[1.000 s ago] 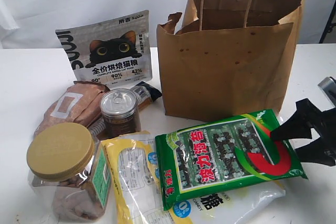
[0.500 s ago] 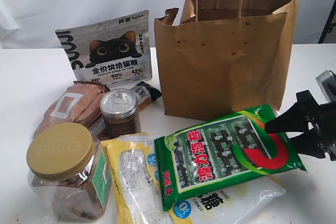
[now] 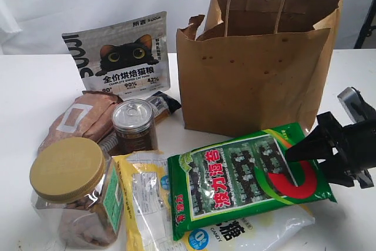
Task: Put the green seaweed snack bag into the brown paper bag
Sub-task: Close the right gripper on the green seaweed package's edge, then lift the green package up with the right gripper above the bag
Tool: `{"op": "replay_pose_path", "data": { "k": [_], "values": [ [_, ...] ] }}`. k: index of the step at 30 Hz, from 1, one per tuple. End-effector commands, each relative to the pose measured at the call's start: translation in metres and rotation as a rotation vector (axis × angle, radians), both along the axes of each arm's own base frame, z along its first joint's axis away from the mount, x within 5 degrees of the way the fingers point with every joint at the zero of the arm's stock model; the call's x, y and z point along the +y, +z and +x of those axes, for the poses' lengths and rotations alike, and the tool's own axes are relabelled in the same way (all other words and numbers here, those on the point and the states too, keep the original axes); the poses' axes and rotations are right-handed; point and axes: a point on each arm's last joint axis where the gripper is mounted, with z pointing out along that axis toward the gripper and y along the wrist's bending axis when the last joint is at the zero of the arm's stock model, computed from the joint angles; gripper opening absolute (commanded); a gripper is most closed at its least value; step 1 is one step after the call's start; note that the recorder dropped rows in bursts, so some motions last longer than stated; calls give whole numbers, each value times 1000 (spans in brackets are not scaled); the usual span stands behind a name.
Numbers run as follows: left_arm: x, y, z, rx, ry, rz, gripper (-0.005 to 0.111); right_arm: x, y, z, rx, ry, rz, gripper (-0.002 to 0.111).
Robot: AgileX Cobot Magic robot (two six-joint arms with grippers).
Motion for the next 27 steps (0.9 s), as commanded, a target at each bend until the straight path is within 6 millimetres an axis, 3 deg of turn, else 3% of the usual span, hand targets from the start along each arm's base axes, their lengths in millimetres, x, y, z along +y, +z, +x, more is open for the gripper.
{"op": "replay_pose_path", "data": {
  "k": [1,4,5,10,17,27],
  "values": [
    [0,2,0,-13,-4,7,0,1,-3,-3,9,2,-9,51],
    [0,2,0,-13,-4,7,0,1,-3,-3,-3,9,-13,40],
    [0,2,0,-13,-4,7,0,1,-3,-3,-11,16,-14,28],
    [0,2,0,-13,-3,4,0,3,-1,-4,-18,40,6,0],
    [0,2,0,-13,-3,4,0,8,20,-10,-63,101,75,0],
    [0,2,0,-13,-4,7,0,14,82,-21,-290,80,75,0]
  ]
}}
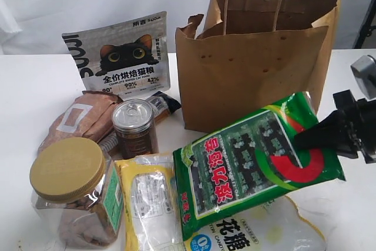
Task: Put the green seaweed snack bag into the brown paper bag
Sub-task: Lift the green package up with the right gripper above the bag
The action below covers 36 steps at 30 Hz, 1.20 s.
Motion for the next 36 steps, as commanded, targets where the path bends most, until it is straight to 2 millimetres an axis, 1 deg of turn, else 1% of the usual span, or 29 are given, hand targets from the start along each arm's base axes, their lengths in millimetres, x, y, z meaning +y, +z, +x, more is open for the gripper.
{"op": "replay_pose_path", "data": {
  "k": [1,3,4,5,6,9,11,13,16,17,18,19,20,22,28,30,32,33,36],
  "values": [
    [0,2,0,-13,-4,7,0,6,29,-7,-114,-6,37,0],
    [0,2,0,-13,-4,7,0,8,42,-10,-164,-19,41,0],
    [0,2,0,-13,-4,5,0,9,54,-13,-212,-28,44,0],
    [0,2,0,-13,-4,5,0,10,60,-16,-236,-30,42,0],
    [0,2,0,-13,-4,5,0,11,71,-22,-265,-37,37,0],
    [0,2,0,-13,-4,5,0,15,88,-33,-314,-45,28,0],
    [0,2,0,-13,-4,5,0,20,102,-46,-345,-44,12,0],
    [0,2,0,-13,-4,5,0,25,112,-56,-367,-34,4,0],
    [0,2,0,-13,-4,7,0,37,132,-79,-423,-20,7,0],
    [0,2,0,-13,-4,7,0,42,146,-93,-471,-20,9,0],
    [0,2,0,-13,-4,7,0,43,153,-98,-495,-24,9,0],
    [0,2,0,-13,-4,7,0,45,166,-109,-551,-28,11,0],
    [0,2,0,-13,-4,7,0,47,184,-120,-612,-40,13,0],
    [0,2,0,-13,-4,5,0,49,214,-137,-712,-52,12,0],
    [0,2,0,-13,-4,5,0,52,267,-156,-890,-54,1,0],
    [0,2,0,-13,-4,5,0,52,278,-161,-935,-51,-26,0],
    [0,2,0,-13,-4,5,0,51,284,-163,-964,-50,-72,0],
    [0,2,0,-13,-4,7,0,50,288,-165,-989,-53,-122,0],
    [0,2,0,-13,-4,7,0,44,298,-161,-1053,-136,-182,0]
  ]
}}
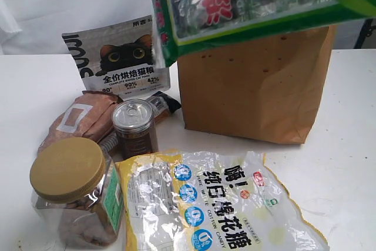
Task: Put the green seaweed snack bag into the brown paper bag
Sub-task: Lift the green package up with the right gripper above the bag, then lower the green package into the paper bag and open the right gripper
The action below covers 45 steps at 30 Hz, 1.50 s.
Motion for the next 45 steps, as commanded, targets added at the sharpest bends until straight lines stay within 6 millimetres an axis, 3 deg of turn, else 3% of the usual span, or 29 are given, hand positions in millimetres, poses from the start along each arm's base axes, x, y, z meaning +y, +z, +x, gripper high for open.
{"op": "replay_pose_path", "data": {
  "k": [1,7,10,14,19,30,34,45],
  "values": [
    [0,2,0,-13,-4,7,0,-7,15,6,-89,-110,-19,0],
    [0,2,0,-13,-4,5,0,-15,51,32,-217,-178,-24,0],
    [0,2,0,-13,-4,5,0,-26,58,60,-240,-270,-98,0],
    [0,2,0,-13,-4,5,0,-35,47,98,-205,-304,-143,0],
    [0,2,0,-13,-4,8,0,-41,35,129,-225,-304,-218,0],
    [0,2,0,-13,-4,5,0,-47,-1,171,-159,-204,-373,0],
    [0,2,0,-13,-4,5,0,-48,-12,183,-126,-183,-388,0],
    [0,2,0,-13,-4,7,0,-53,-36,187,1,-103,-538,0]
  ]
}}
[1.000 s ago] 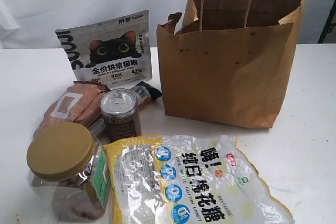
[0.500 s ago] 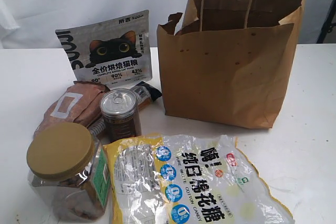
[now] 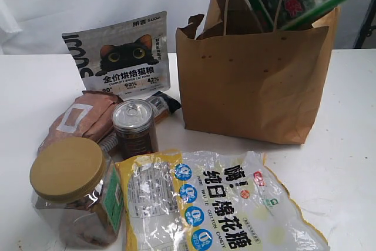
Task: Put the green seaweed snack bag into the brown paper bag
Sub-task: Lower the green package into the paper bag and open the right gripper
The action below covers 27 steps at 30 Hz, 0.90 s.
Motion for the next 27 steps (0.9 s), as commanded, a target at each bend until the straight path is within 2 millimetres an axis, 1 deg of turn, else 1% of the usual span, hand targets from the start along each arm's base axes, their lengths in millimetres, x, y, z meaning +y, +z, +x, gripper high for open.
{"op": "replay_pose_path", "data": {
  "k": [1,5,9,12,18,22,24,27],
  "values": [
    [0,2,0,-13,-4,7,0,-2,-3,1,26,-3,-31,0],
    [0,2,0,-13,-4,7,0,-2,-3,1,30,-6,-26,0],
    [0,2,0,-13,-3,5,0,-2,-7,5,51,-9,-17,0],
    [0,2,0,-13,-3,5,0,-2,-15,12,88,-6,1,0],
    [0,2,0,-13,-3,5,0,8,-31,31,134,26,36,0],
    [0,2,0,-13,-4,8,0,9,-40,43,160,-16,80,0],
    [0,2,0,-13,-4,8,0,9,-45,48,184,-32,97,3],
    [0,2,0,-13,-4,8,0,8,-52,53,215,-35,106,14]
  ]
}}
